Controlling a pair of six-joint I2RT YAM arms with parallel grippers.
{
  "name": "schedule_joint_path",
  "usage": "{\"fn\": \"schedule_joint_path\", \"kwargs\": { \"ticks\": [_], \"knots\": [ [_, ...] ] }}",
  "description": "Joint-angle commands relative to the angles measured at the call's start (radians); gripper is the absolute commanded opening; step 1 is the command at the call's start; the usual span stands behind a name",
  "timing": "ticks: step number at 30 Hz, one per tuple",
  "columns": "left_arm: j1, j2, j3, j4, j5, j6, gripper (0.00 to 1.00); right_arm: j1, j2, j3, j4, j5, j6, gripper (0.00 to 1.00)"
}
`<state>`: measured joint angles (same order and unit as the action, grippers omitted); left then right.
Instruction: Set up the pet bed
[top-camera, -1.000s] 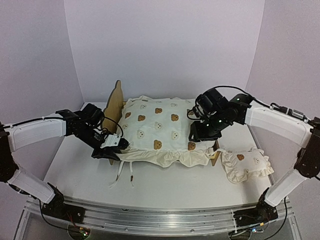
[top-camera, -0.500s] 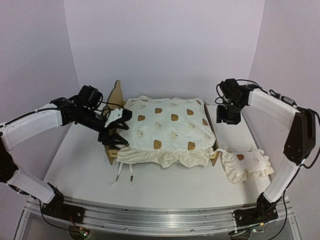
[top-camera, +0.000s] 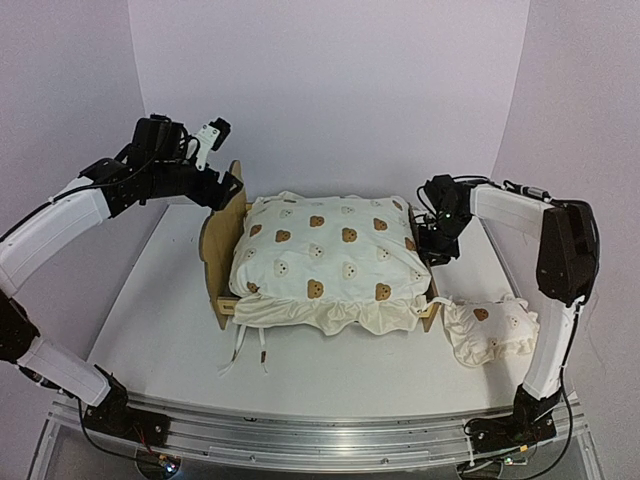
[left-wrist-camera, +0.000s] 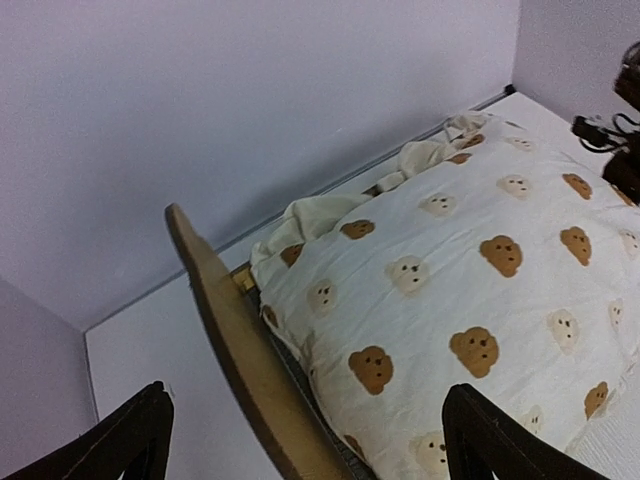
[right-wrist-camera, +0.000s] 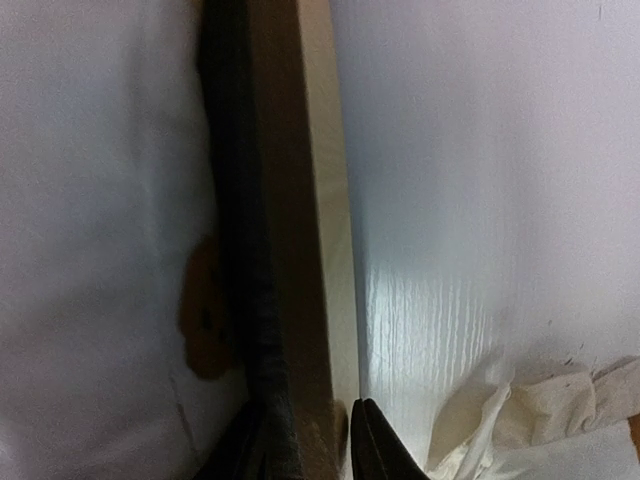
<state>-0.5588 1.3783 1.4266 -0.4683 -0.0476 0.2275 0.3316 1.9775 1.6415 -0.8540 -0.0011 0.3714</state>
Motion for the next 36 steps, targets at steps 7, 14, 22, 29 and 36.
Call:
{"fn": "schedule_joint_path", "kwargs": {
  "ticks": [7,14,22,29,36],
  "knots": [
    [0.073,0.010,0.014,-0.164,-0.111,-0.198,0.96,0.159,-0.197,-0.204,-0.028,0.138,0.133,0.15],
    [0.126,-0.012,-0.008,-0.129,-0.100,-0.110,0.96,0.421,-0.296,-0.307,-0.032,0.283,0.375,0.20],
    [0.133,-0.048,-0.002,-0.188,0.237,0.061,0.90,0.582,-0.301,-0.212,-0.175,0.166,0.363,0.43],
    [0.132,-0.112,-0.099,-0.475,0.852,0.358,0.77,0.375,-0.431,-0.127,-0.319,0.129,0.143,0.53],
    [0.132,-0.192,-0.385,-0.510,0.826,0.482,0.67,0.159,-0.260,0.135,-0.317,0.121,-0.116,0.56]
  ]
}}
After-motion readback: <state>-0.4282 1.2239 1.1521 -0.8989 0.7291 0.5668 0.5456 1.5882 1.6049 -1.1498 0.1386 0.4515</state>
